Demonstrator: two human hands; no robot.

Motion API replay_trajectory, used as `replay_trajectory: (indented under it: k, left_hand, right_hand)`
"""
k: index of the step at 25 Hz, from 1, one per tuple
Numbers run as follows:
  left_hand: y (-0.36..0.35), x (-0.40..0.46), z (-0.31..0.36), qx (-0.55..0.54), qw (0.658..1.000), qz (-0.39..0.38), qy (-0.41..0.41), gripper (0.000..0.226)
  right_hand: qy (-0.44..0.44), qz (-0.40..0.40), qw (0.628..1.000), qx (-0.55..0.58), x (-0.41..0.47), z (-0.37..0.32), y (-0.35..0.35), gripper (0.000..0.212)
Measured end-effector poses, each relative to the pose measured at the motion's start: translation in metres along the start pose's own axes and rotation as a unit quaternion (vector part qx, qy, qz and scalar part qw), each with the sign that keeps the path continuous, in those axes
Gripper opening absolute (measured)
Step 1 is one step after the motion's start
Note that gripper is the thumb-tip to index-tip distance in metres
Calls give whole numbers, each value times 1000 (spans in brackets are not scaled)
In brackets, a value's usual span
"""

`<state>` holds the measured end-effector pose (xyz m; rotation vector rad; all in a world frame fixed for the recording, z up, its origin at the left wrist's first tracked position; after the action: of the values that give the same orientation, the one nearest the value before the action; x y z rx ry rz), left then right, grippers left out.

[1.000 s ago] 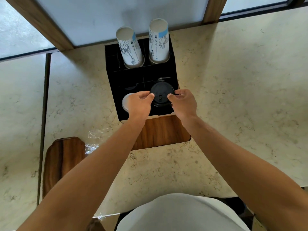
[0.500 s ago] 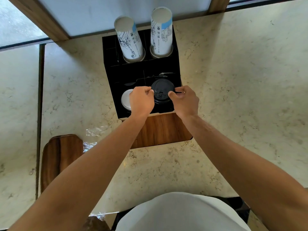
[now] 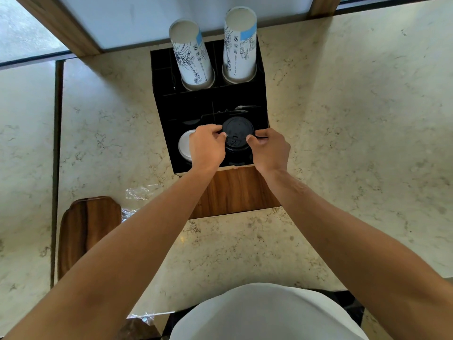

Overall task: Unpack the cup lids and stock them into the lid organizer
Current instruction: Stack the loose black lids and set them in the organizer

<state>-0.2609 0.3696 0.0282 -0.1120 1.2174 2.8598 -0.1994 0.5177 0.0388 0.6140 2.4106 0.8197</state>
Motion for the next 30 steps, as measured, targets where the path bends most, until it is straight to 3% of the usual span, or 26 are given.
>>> replay_trajectory:
  k: [3, 25, 27, 29, 30]
  left_hand:
    - [-2, 2, -5, -37, 999, 6, -3, 20]
    - [-3, 5, -26, -106, 994, -32, 3, 23]
    - [0, 2, -28, -117, 993, -28, 14, 24]
    - [5, -4, -29, -130, 991, -11, 20, 23]
    - [8, -8, -31, -135, 991, 0, 20, 22]
  right_hand:
    - [4, 1, 1000, -16, 3, -1, -1, 37]
    - [-1, -27, 1000, -12, -3, 2, 0, 43]
    - [-2, -35, 999, 4, -5, 4, 2, 35]
    - [7, -34, 999, 18, -8, 9, 4, 15]
    - [12, -28, 999, 18, -12, 12, 5, 17]
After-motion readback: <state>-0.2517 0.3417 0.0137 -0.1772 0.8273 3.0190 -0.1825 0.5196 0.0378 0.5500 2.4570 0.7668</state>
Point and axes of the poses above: each hand's wrist, its own x-axis towards the middle knuckle, its own y-axis out of the back of the hand, z = x × y, the point moved 3 cm from there along x, towards the middle knuckle, and after that the axes turned 6 degrees about -x, right-handed, at the moved point
